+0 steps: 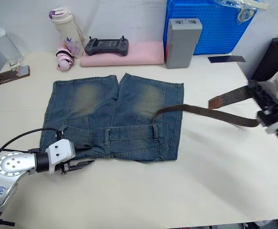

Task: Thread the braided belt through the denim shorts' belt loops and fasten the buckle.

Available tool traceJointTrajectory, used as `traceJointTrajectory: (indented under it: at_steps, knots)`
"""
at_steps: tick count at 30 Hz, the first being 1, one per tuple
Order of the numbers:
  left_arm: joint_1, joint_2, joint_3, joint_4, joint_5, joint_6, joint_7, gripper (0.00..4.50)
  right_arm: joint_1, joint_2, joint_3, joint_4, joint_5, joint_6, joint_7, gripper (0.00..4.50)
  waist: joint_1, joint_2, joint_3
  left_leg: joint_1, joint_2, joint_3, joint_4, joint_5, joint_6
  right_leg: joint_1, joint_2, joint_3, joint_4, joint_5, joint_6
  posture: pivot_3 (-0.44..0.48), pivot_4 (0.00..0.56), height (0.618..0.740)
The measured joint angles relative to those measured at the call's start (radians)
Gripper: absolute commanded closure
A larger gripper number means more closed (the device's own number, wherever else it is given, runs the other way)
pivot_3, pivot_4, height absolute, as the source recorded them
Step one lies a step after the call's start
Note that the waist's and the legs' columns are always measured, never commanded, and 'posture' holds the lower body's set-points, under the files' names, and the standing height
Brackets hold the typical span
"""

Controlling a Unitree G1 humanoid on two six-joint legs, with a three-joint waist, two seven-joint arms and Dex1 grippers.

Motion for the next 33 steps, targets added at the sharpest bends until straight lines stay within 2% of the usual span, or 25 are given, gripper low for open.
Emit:
traceJointTrajectory:
  at_steps: [4,7,10,14,21,33]
  knots:
    - [-0.010,0.000,0.001,-0.041,-0.058,0.048,-0.036,1.78,-0.007,-0.036,-0.031,0.001,-0.010,0.015,0.032,4.50,-0.001,0.000,0.000,0.001,0.000,0.000,0.000,0.002,-0.002,0.000,0.000,0.000,0.001,0.000,0.000,0.000,0.150,0.728]
    - [-0.043,0.000,0.029,-0.096,-0.171,0.135,-0.067,1.78,-0.026,-0.026,0.059,-0.053,-0.009,0.021,0.007,4.50,-0.002,0.000,0.000,0.001,0.000,0.000,0.001,0.003,-0.004,0.000,0.000,0.000,0.002,0.000,0.000,0.000,0.150,0.728]
    - [-0.087,-0.013,0.067,-0.146,-0.288,0.231,-0.065,1.78,-0.038,0.046,0.178,-0.140,-0.006,0.014,-0.035,4.50,-0.001,0.000,0.000,0.000,0.000,-0.001,0.001,0.004,-0.006,0.000,0.000,-0.001,0.003,0.000,0.000,0.000,0.150,0.728]
    - [-0.142,-0.052,0.095,-0.166,-0.419,0.345,-0.031,1.78,-0.036,0.242,0.365,-0.233,-0.057,-0.044,-0.132,4.50,-0.001,0.001,0.000,-0.001,0.000,-0.002,0.001,0.004,-0.006,0.000,0.000,-0.001,0.005,0.000,0.000,0.000,0.150,0.728]
    - [-0.148,-0.070,0.095,-0.188,-0.435,0.401,0.000,1.78,0.014,0.379,0.476,-0.270,-0.233,-0.108,-0.141,4.50,0.001,0.001,0.000,-0.002,0.000,-0.002,0.001,0.004,-0.006,0.000,0.001,-0.001,0.004,0.000,0.000,0.000,0.150,0.728]
    - [-0.199,-0.081,0.057,-0.193,-0.439,0.420,-0.004,1.78,0.015,0.487,0.500,-0.146,-0.423,-0.153,-0.017,4.50,-0.002,0.001,0.000,-0.001,0.000,-0.002,0.001,0.004,-0.006,0.000,0.001,-0.001,0.005,0.000,0.000,0.000,0.150,0.728]
